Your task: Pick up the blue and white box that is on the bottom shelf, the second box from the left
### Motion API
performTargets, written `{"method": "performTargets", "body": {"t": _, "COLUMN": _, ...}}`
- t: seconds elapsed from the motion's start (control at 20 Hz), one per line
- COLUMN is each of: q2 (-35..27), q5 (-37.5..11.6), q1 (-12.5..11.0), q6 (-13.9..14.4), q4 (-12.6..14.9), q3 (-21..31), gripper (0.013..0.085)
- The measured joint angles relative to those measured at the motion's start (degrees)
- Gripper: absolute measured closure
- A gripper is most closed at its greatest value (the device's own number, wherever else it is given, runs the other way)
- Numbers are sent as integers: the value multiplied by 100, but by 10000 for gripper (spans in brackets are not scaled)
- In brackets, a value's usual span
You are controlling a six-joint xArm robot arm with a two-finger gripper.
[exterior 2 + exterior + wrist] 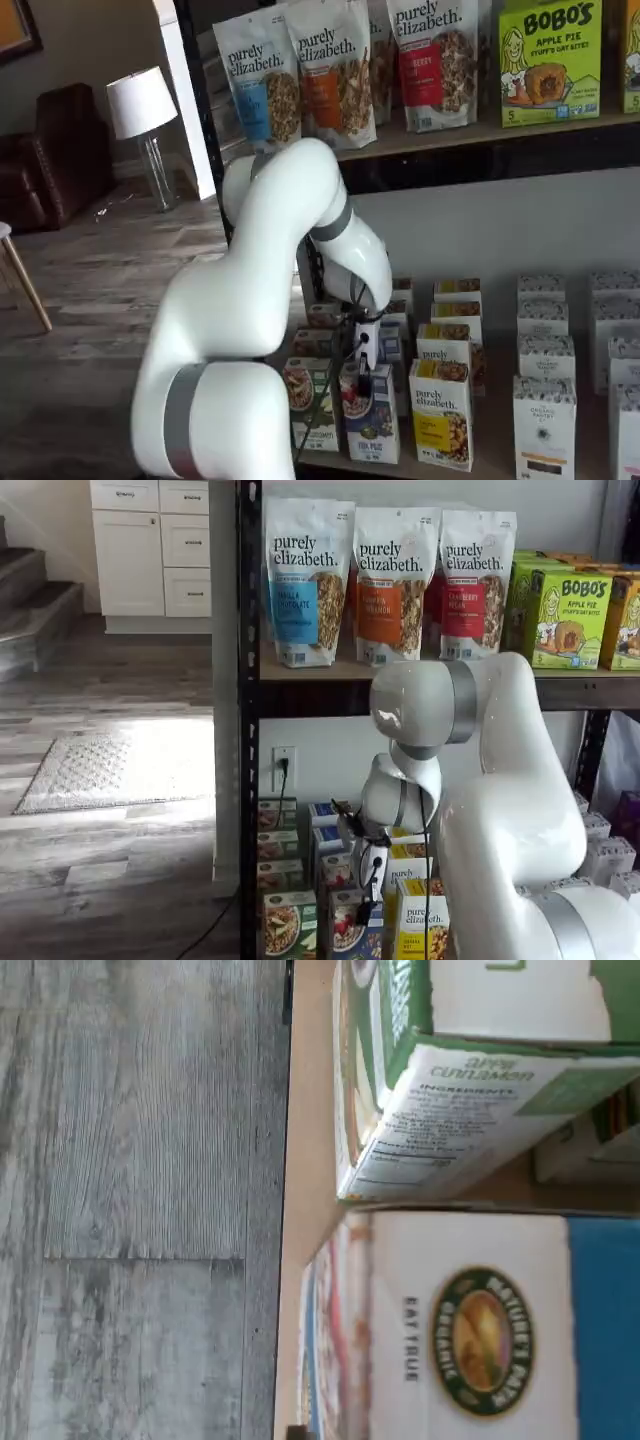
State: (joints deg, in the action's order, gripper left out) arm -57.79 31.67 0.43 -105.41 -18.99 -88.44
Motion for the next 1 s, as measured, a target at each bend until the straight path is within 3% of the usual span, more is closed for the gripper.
{"method": "performTargets", "body": {"t": 0.1, "q2": 5, "q5": -7, "q1": 3, "q6": 0, "q4": -1, "q3": 11, "gripper": 330}}
{"method": "performTargets", "body": {"t": 0.6, "q2": 18, "q5": -131, "q1": 16, "q6": -3, "q4": -9, "q3": 74, "gripper": 330}}
{"method": "performTargets", "body": {"t": 1.0, "q2": 19, "q5": -107, "q1": 9, "q6": -57, "q4": -65, "q3": 73, "gripper": 530}}
